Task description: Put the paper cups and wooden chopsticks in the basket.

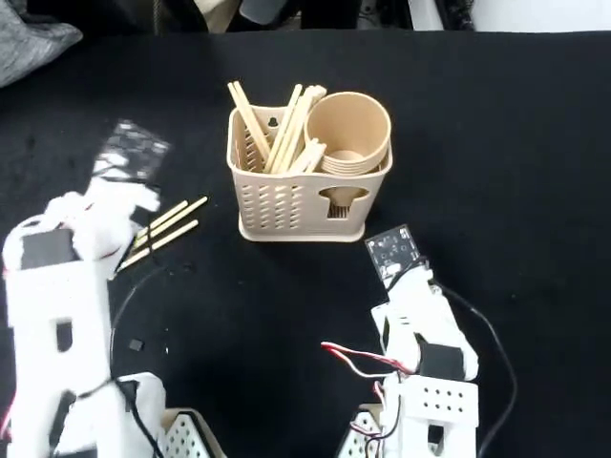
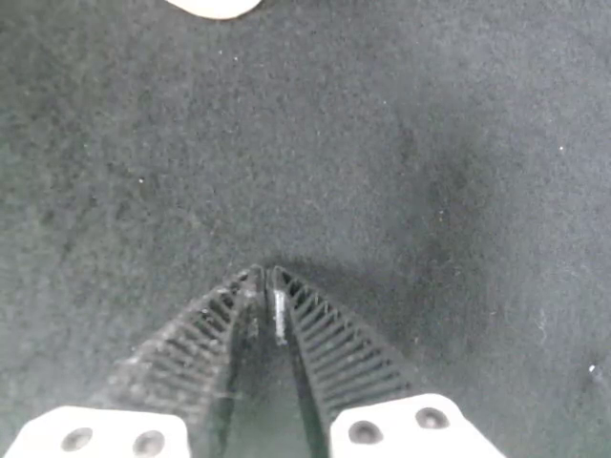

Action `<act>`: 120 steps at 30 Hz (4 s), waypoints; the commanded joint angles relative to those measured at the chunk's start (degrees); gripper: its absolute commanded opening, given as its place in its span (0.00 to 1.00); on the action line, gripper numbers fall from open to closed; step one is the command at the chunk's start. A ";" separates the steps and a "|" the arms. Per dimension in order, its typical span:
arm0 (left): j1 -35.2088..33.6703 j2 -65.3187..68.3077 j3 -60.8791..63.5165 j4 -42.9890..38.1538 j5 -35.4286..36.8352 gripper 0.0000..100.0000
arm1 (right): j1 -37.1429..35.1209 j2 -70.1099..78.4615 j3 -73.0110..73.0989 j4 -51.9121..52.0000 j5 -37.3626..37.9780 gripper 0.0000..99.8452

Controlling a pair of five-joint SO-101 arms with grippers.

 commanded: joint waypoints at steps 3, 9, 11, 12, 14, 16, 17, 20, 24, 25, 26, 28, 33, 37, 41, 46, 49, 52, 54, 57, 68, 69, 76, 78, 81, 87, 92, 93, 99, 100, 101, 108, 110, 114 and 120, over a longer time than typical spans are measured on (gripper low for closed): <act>2.86 24.26 -13.49 0.09 -4.57 0.20 | -0.62 -0.48 -0.04 0.09 -0.18 0.01; 2.51 46.42 -29.14 -1.23 -7.12 0.20 | -0.62 -0.48 -0.04 0.09 -0.18 0.01; 2.59 51.87 -33.36 -1.49 -7.12 0.20 | -0.62 -0.48 -0.04 0.09 -0.18 0.01; 2.86 54.42 -35.21 -1.41 -7.12 0.20 | -0.62 -0.48 -0.04 0.09 -0.18 0.01; 3.30 58.29 -37.58 -1.23 -7.12 0.20 | -0.62 -0.48 -0.04 0.09 -0.18 0.01; 3.74 61.27 -38.64 -1.41 -7.12 0.20 | -0.62 -0.48 -0.04 0.09 -0.18 0.01; 3.82 62.33 -38.99 -1.41 -7.12 0.20 | -0.62 -0.48 -0.04 0.09 -0.18 0.01; 3.82 63.82 -39.16 -1.41 -6.95 0.20 | -0.62 -0.48 -0.04 0.09 -0.18 0.01; 3.65 64.53 -39.08 -1.49 -7.03 0.14 | -0.62 -0.48 -0.04 0.09 -0.18 0.01; 3.65 64.53 -39.08 -1.93 -7.03 0.11 | -0.62 -0.48 -0.04 0.09 -0.18 0.01; 3.65 64.62 -38.64 -2.73 -7.03 0.08 | -0.62 -0.48 -0.04 0.09 -0.18 0.01; 3.82 64.62 -36.97 -4.57 -6.95 0.03 | -0.62 -0.48 -0.04 0.09 -0.18 0.01; 4.79 63.91 -31.60 -7.38 -7.03 0.03 | -0.62 -0.48 -0.04 0.09 -0.18 0.01; 5.05 63.82 -31.78 -7.30 -6.77 0.03 | -0.62 -0.48 -0.04 0.09 -0.18 0.01; 5.05 62.77 -32.31 -7.30 -5.63 0.03 | -0.62 -0.48 -0.04 0.09 -0.18 0.01; 5.05 61.89 -32.40 -7.74 -5.10 0.03 | -0.62 -0.48 -0.04 0.09 -0.18 0.01; 4.44 63.38 -32.92 -7.38 -5.10 0.12 | -0.62 -0.48 -0.04 0.09 -0.18 0.01; 3.38 64.44 -34.51 -7.21 -5.01 0.18 | -0.62 -0.48 -0.04 0.09 -0.18 0.01; 3.38 64.97 -35.38 -5.98 -5.10 0.16 | -0.62 -0.48 -0.04 0.09 -0.18 0.01; 3.56 65.32 -37.23 -3.25 -5.36 0.14 | -0.62 -0.48 -0.04 0.09 -0.18 0.01; 4.70 68.75 -42.95 5.89 -4.92 0.03 | -0.62 -0.48 -0.04 0.09 -0.18 0.01; 5.32 67.69 -42.95 6.86 -4.31 0.03 | -0.62 -0.48 -0.04 0.09 -0.18 0.01; 9.98 49.05 -37.41 6.86 5.80 0.03 | -0.62 -0.48 -0.04 0.09 -0.18 0.01; 10.68 41.76 -32.40 2.37 9.49 0.03 | -0.62 -0.48 -0.04 0.09 -0.18 0.01; 10.24 29.45 -23.16 -8.62 16.53 0.03 | -0.62 -0.48 -0.04 0.09 -0.18 0.01; 7.69 3.16 -6.02 -33.41 33.67 0.03 | -0.62 -0.48 -0.04 0.09 -0.18 0.01; 13.58 -14.95 2.33 -51.96 46.51 0.03 | -0.62 -0.48 -0.04 0.09 -0.18 0.01; 15.78 -17.32 3.91 -55.12 47.47 0.03 | -0.62 -0.48 -0.04 0.09 -0.18 0.01; 27.56 -22.95 6.02 -68.40 47.91 0.03 | -0.62 -0.48 -0.04 0.09 -0.18 0.01; 28.88 -22.77 6.02 -68.92 47.91 0.03 | -0.62 -0.48 -0.04 0.09 -0.18 0.01; 30.11 -22.42 6.29 -69.01 47.91 0.03 | -0.62 -0.48 -0.04 0.09 -0.18 0.01; 31.25 -10.37 8.92 -68.57 47.91 0.03 | -0.62 -0.48 -0.04 0.09 -0.18 0.01; 30.20 -6.42 9.54 -68.75 47.91 0.03 | -0.62 -0.48 -0.04 0.09 -0.18 0.01; 29.76 -0.26 10.07 -68.31 48.26 0.10 | -0.62 -0.48 -0.04 0.09 -0.18 0.01; 30.11 -0.26 -1.54 -41.85 49.85 0.22 | -0.62 -0.48 -0.04 0.09 -0.18 0.01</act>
